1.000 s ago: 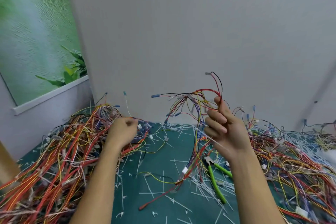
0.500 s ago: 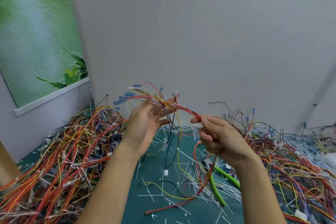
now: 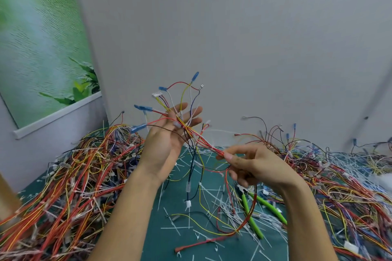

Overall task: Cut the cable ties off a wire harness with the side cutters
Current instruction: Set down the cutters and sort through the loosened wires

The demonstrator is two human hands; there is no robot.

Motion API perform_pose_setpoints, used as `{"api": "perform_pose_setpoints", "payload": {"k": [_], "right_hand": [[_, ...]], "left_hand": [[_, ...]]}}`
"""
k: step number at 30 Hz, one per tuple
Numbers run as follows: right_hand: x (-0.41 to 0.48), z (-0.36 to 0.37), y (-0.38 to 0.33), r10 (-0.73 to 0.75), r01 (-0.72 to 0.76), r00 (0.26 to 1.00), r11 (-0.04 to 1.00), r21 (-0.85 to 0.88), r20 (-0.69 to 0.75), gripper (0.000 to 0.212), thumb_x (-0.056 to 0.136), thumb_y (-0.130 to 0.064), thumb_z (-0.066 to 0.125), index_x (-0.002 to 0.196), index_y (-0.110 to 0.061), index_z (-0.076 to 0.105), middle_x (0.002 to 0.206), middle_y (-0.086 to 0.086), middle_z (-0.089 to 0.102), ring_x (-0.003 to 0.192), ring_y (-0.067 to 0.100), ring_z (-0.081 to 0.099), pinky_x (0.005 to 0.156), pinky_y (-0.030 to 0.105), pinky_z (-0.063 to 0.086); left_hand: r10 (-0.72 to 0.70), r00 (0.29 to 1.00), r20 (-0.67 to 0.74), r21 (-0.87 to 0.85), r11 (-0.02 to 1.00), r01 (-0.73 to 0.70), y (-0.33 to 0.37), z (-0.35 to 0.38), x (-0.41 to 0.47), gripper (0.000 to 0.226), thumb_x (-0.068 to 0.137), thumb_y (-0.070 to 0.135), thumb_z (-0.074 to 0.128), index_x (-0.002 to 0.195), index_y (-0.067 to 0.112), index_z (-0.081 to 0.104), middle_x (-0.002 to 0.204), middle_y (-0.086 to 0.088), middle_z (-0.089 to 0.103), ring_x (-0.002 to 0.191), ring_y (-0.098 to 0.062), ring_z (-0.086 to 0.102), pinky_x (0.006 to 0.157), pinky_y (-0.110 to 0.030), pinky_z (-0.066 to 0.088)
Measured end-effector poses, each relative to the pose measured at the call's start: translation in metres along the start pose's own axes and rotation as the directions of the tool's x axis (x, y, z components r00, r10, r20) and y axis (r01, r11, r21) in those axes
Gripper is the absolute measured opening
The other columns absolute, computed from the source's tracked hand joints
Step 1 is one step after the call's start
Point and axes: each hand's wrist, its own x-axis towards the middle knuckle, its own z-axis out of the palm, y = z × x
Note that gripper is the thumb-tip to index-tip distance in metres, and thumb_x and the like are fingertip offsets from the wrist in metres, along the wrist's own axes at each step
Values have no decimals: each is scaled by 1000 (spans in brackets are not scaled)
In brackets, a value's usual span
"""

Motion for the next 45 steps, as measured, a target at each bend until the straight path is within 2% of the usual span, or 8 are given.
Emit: {"api": "perform_pose_setpoints", "payload": {"k": [5,10,16,20,24,30,34,45], "right_hand": [[-6,4,-7,-73,73,993,997,6,91,29,96,-45,69,109,-21,78,71,10,68,50,17,59,41,20,39],[-5,13,-13,-95,94,993,995,16,75,48,90,-62,68,117,-23,77,64,10,65,41,15,53,40,20,35],[-1,16,-12,-96,92,990,995,-37,-99,37,83,-53,72,104,-25,83,65,13,69,43,18,58,43,22,33],[-1,15,-11,-58,26,983,983,-182,-172,43,83,-61,67,116,-36,78,90,-2,79,84,13,75,74,31,54],[-9,9,-18,-130,-81,921,858,-507,-367,65,87,-69,63,146,-46,50,138,-20,56,127,4,55,107,33,44],[-4,33,-37,-212,258,865,965,41,-456,41,90,-58,68,110,-24,77,105,-11,78,102,3,71,87,31,51],[6,48,-37,-153,245,835,964,108,-529,22,93,-37,73,91,-16,79,78,-5,73,76,7,65,77,33,48],[11,51,-33,-176,338,807,921,197,-564,17,96,-20,70,82,-14,77,78,5,72,76,20,64,78,39,50]], "left_hand": [[-4,999,41,-51,999,6,1,0,0,41,95,28,48,133,11,51,134,-9,67,121,-29,65,97,-44,55],[17,1000,26,-11,1000,-17,-3,0,0,30,111,23,32,122,11,56,130,-6,69,115,-27,69,90,-35,59],[52,996,-69,135,990,-42,-2,-8,2,27,100,32,52,108,24,76,102,0,72,88,-12,66,76,-29,53],[58,996,-68,140,989,-48,-5,-5,0,28,96,34,55,104,24,79,88,3,67,79,-9,61,71,-27,53],[74,994,-77,162,985,-61,-10,6,-2,29,104,28,47,105,21,75,87,2,63,74,-10,58,68,-27,50],[26,999,-39,187,982,-19,-19,23,-9,27,99,36,47,107,17,64,85,7,65,79,-10,57,76,-30,47],[-1,999,40,228,974,-8,-23,32,-16,26,105,34,39,104,16,59,85,9,65,80,-6,60,82,-27,46],[30,991,128,84,996,-41,-23,41,-22,20,104,27,41,100,12,54,85,2,60,79,-10,59,72,-20,50]]}}
